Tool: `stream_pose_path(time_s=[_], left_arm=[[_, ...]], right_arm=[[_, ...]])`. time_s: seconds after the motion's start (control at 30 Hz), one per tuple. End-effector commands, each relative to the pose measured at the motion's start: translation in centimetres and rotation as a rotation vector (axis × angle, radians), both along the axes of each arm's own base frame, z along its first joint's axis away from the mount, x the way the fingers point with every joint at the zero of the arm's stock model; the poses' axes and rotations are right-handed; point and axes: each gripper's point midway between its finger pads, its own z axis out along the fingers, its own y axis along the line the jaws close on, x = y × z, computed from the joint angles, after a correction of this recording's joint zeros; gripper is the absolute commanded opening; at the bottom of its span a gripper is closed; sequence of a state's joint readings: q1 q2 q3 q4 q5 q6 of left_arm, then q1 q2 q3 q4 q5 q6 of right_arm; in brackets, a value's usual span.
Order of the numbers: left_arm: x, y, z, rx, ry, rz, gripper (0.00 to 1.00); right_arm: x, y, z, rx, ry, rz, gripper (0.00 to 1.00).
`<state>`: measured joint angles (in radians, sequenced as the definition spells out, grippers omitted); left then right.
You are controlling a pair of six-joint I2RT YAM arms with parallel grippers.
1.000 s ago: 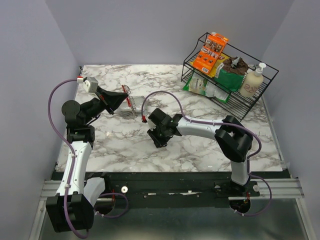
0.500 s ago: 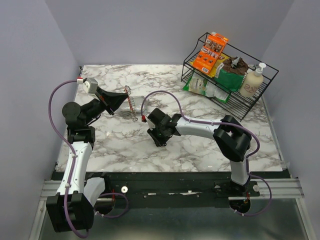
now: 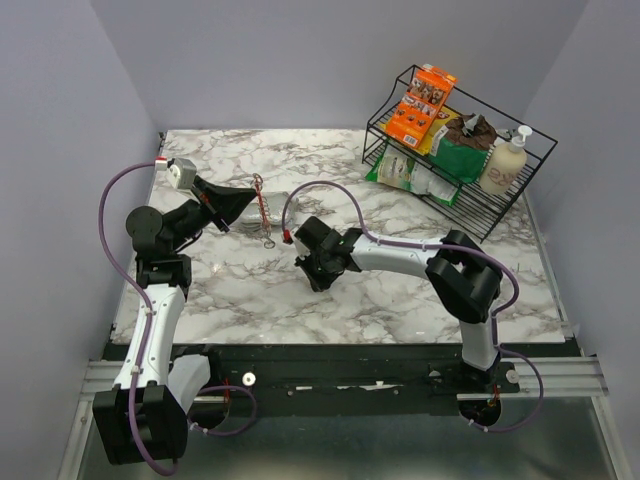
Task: Put the keys on the keyring
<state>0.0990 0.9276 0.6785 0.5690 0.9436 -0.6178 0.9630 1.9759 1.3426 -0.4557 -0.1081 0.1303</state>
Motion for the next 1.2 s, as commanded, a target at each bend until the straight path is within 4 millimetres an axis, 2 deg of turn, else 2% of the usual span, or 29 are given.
stream_pose_path(time_s=[0.0, 0.37, 0.4, 0.83, 0.97, 1.1, 1.17], left_arm=[[-0.8, -0.1, 1.1, 0.012, -0.057, -0.014, 0.00], [-1.4, -0.4, 1.4, 0.028, -0.087, -0.045, 0.00], [-1.7, -0.5, 1.4, 0.034, -0.096, -0.058, 0.00], [-2.7, -1.8, 0.8, 0.082, -0.120, -0.134, 0.00], [-3.0, -2.5, 0.1, 0.109, -0.109, -0.160, 0.00], [-3.4, -3.1, -0.2, 0.140, -0.121, -0.182, 0.00], [-3.5, -3.4, -0.5, 0.150, -0.123, -0.192, 0.00]], right_arm=[[-0.1, -0.4, 0.8, 0.011, -0.039, -0.015, 0.00], [-0.9, -0.4, 4.2, 0.122, -0.071, -0.016, 0.00], [-0.8, -0.4, 5.2, 0.143, -0.088, -0.014, 0.00], [0.3, -1.6, 10.7, 0.248, -0.167, -0.004, 0.00], [0.9, -2.1, 13.8, 0.297, -0.206, -0.007, 0.00], [1.8, -2.7, 18.4, 0.350, -0.295, -0.017, 0.00], [1.8, -2.9, 19.9, 0.366, -0.314, -0.011, 0.00]])
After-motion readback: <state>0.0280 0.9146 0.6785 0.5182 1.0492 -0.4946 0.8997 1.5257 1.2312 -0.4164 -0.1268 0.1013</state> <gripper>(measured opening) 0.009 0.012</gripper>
